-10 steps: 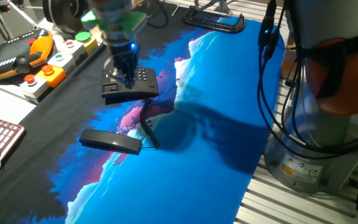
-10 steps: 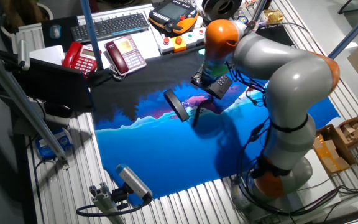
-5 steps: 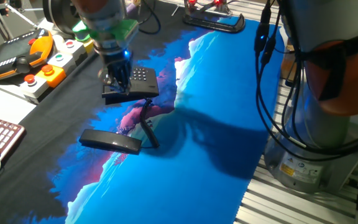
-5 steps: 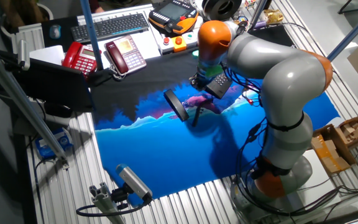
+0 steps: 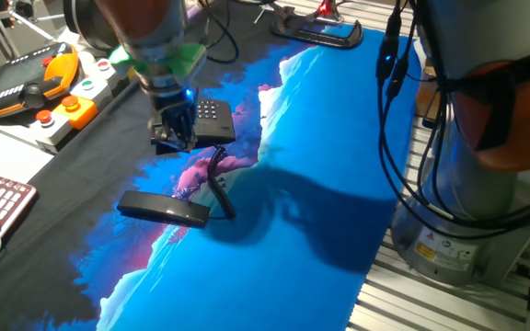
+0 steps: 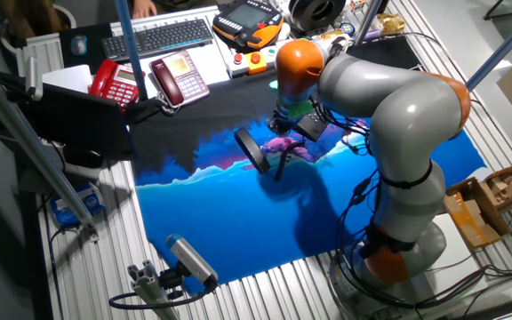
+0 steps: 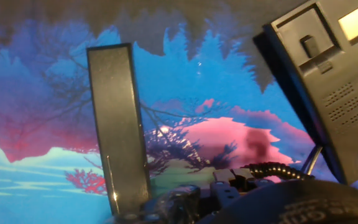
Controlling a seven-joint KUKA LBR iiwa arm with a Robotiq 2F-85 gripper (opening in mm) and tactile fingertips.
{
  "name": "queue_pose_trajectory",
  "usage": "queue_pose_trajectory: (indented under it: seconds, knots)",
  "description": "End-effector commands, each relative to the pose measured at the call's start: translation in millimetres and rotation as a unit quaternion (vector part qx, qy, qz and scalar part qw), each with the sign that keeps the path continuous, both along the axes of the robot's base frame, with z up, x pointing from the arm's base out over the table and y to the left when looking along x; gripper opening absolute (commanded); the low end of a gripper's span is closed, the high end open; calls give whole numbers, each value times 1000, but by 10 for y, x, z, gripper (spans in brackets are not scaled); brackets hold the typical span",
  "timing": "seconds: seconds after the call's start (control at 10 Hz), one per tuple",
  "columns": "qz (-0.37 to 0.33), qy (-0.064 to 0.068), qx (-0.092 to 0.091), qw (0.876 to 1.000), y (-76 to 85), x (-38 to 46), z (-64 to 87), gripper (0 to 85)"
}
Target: Place the handset of the telephone on the corresponding phone cradle
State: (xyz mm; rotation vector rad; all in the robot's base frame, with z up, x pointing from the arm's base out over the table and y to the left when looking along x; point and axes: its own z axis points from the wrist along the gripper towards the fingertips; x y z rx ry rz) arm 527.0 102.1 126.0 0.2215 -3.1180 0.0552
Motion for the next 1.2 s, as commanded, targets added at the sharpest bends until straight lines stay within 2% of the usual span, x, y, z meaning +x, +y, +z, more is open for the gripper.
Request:
queue_pose_trajectory:
  seconds: [0.0,0.3,0.6,0.8,1.1]
  knots:
    - [2,-1,2,1000,12,-9,-13,7]
    - [16,-6,13,1000,60,-53,-70,7]
    - [27,-6,16,999,62,-42,-109,7]
    - [26,1,17,1000,60,-39,-111,7]
    - [22,-2,23,999,60,-41,-102,7]
